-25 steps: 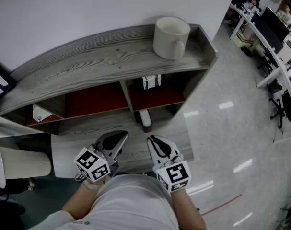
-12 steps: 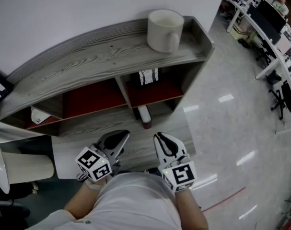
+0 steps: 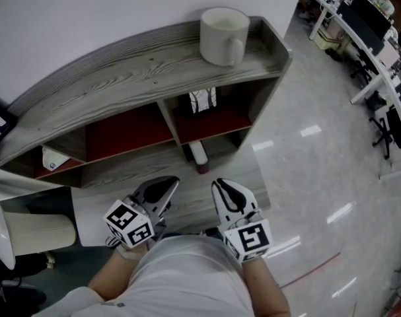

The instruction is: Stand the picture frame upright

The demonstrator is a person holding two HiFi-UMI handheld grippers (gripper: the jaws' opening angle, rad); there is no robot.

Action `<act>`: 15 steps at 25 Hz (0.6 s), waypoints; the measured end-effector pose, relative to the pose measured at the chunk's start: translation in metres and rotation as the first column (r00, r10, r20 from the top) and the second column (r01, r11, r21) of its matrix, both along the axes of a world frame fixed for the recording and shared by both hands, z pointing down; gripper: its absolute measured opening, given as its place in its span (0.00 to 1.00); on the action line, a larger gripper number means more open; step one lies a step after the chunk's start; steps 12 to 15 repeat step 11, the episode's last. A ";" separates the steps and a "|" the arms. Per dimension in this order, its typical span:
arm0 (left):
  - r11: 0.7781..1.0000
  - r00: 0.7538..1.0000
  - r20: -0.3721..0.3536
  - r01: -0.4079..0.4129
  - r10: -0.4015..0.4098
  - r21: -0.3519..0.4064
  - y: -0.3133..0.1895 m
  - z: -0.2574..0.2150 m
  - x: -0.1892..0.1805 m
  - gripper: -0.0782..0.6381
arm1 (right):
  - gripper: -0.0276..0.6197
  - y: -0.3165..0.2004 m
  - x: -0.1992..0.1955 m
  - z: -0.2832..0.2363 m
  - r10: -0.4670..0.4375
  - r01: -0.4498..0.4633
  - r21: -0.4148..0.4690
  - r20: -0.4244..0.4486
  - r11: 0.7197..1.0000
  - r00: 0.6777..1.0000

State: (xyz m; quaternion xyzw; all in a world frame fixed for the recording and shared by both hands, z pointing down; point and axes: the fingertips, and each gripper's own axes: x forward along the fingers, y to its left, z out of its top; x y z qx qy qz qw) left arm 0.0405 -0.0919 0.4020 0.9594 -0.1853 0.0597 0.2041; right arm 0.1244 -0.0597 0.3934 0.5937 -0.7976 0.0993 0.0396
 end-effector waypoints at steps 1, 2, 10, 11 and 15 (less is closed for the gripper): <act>1.000 1.000 -0.002 0.002 -0.002 0.002 -0.001 0.000 -0.001 0.14 | 0.11 0.000 -0.001 0.000 0.000 0.000 0.000 -0.002 1.000 1.000; 1.000 1.000 -0.002 0.003 -0.003 0.004 -0.001 -0.001 -0.002 0.14 | 0.11 0.000 -0.002 0.000 -0.001 0.001 -0.001 -0.003 1.000 1.000; 1.000 1.000 0.001 0.024 -0.024 -0.012 -0.003 0.000 -0.009 0.14 | 0.11 -0.001 -0.006 0.005 -0.007 0.007 -0.018 -0.017 1.000 1.000; 1.000 1.000 0.001 0.028 -0.028 -0.014 -0.003 0.000 -0.010 0.14 | 0.11 -0.001 -0.007 0.005 -0.007 0.007 -0.018 -0.017 1.000 1.000; 1.000 1.000 0.001 0.028 -0.028 -0.014 -0.003 0.000 -0.010 0.14 | 0.11 -0.001 -0.007 0.005 -0.007 0.007 -0.018 -0.017 1.000 1.000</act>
